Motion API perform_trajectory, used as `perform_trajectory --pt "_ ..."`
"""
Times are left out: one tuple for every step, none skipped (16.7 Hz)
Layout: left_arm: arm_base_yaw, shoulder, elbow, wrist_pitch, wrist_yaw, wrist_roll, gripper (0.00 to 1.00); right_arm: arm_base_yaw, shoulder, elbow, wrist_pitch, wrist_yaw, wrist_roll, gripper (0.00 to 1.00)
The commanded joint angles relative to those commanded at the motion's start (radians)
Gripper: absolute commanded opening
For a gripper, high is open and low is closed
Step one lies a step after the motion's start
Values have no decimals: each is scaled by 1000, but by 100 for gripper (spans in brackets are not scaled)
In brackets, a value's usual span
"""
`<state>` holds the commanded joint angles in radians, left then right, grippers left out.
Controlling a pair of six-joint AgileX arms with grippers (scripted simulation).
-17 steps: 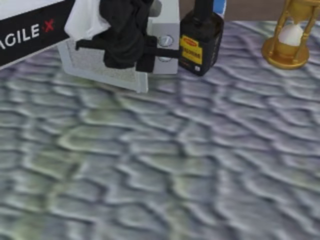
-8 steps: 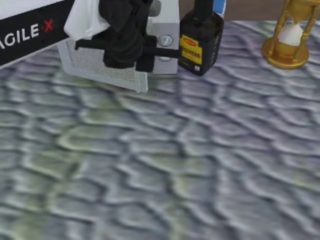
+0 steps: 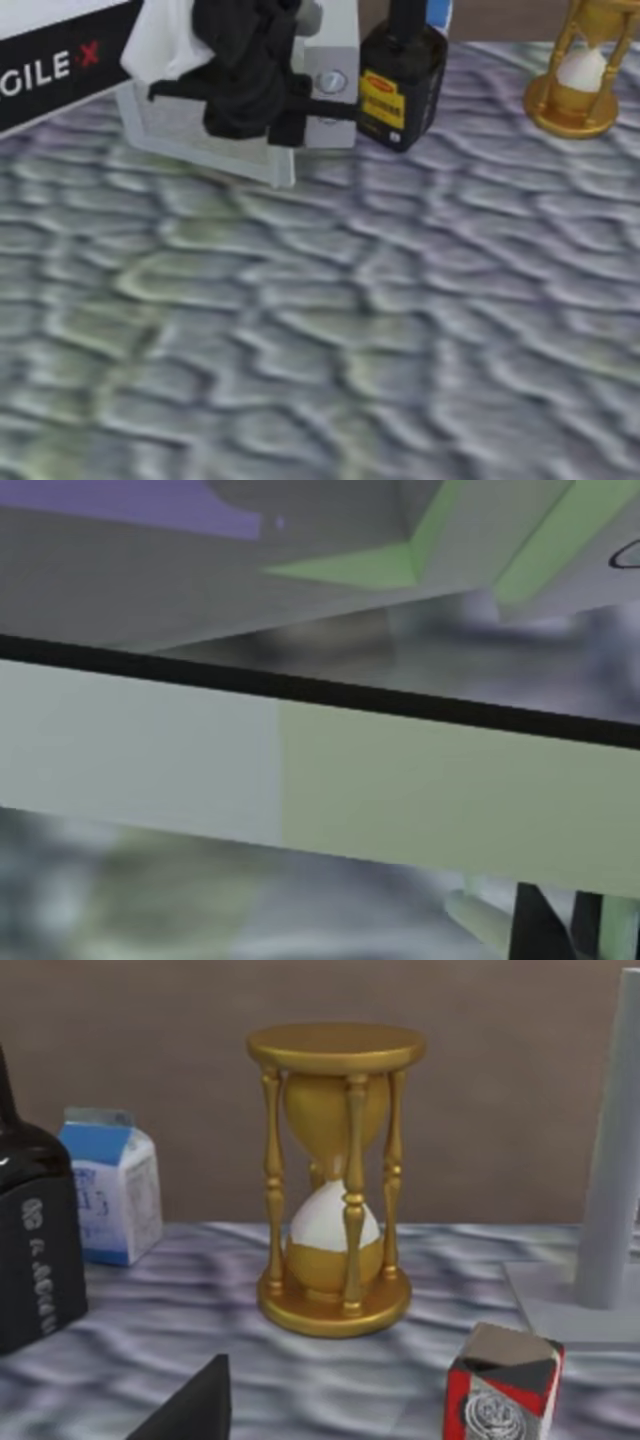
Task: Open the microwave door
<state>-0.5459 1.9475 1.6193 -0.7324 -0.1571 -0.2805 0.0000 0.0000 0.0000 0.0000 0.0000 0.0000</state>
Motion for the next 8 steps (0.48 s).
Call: perform_trajectory --pt "5 -11 -21 5 9 20 0 0 0 0 0 0 0 100" --pt "10 -22 -45 9 19 41 0 0 0 0 0 0 0 100" --pt "15 -35 -68 15 29 61 0 0 0 0 0 0 0 100" --pt "20 -50 -84 24 38 78 0 0 0 0 0 0 0 100" --pt "23 -63 -93 32 45 90 0 0 0 0 0 0 0 100" --pt "24 -69 -95 37 48 95 0 0 0 0 0 0 0 100" --pt "24 -69 -95 37 48 95 0 0 0 0 0 0 0 100" --pt "24 -69 -95 37 48 95 0 0 0 0 0 0 0 100"
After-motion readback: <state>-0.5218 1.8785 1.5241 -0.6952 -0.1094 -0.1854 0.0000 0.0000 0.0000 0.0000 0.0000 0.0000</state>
